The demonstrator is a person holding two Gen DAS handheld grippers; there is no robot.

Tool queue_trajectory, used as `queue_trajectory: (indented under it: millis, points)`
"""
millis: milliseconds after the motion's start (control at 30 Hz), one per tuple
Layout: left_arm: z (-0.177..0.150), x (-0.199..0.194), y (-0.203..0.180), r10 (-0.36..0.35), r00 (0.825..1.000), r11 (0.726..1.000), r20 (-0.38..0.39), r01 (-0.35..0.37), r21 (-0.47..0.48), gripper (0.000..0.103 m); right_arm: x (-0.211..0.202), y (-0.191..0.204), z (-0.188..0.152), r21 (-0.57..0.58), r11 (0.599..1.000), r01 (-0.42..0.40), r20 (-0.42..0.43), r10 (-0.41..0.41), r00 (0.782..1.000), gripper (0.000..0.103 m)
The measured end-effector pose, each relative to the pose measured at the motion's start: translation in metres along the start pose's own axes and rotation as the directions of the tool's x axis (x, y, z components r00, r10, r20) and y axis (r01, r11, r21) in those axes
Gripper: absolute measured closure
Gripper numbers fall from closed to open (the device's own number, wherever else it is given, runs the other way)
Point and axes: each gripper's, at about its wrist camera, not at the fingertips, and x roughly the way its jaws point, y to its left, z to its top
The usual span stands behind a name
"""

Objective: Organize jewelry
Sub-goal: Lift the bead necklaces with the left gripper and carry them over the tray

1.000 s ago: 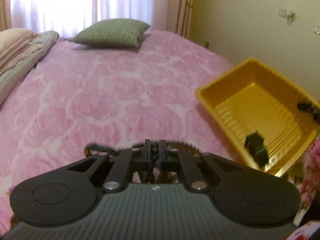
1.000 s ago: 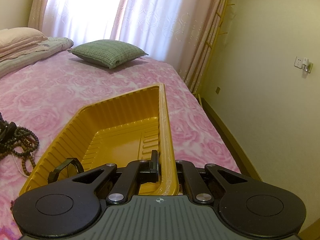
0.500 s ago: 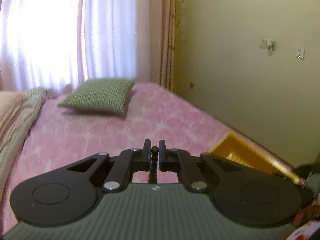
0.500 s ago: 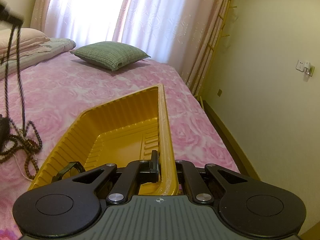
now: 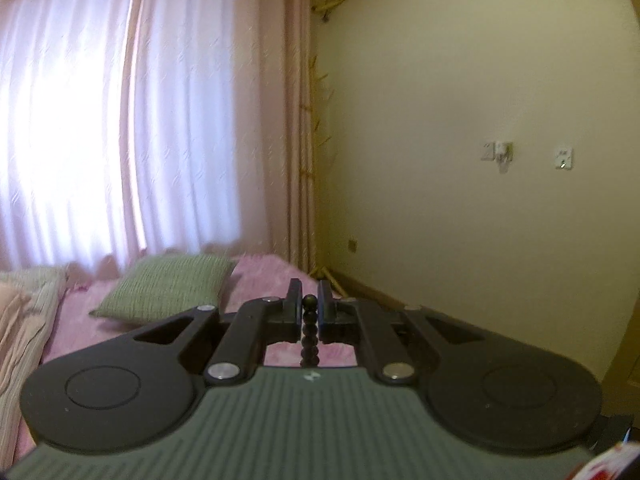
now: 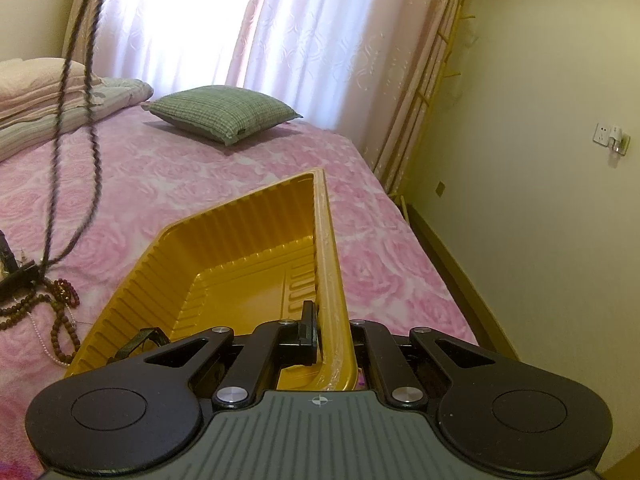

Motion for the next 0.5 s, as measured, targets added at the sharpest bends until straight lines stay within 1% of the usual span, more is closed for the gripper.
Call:
queue_trajectory:
  millis: [267, 400, 500]
  points:
    - [0.04, 0.005, -0.026, -0.077, 0.995, 0.997, 0.07, 0.077, -0.01, 0.097, 0.0, 0.0, 0.0, 0.001, 1.0, -0.004, 0.002, 0.004, 1.0, 0.099]
    - [0.059, 0.009, -0.046, -0.114, 0.989, 0.993, 0.09, 0.114, 0.009, 0.097, 0.0, -0.001, -0.001, 0.006, 1.0, -0.005, 0.003, 0.005, 1.0, 0.099]
    - [0.066, 0.016, -0.062, -0.147, 0.985, 0.989, 0.089, 0.145, 0.025, 0.097, -0.001, -0.002, -0.001, 0.006, 1.0, -0.004, 0.005, 0.004, 1.0, 0.099]
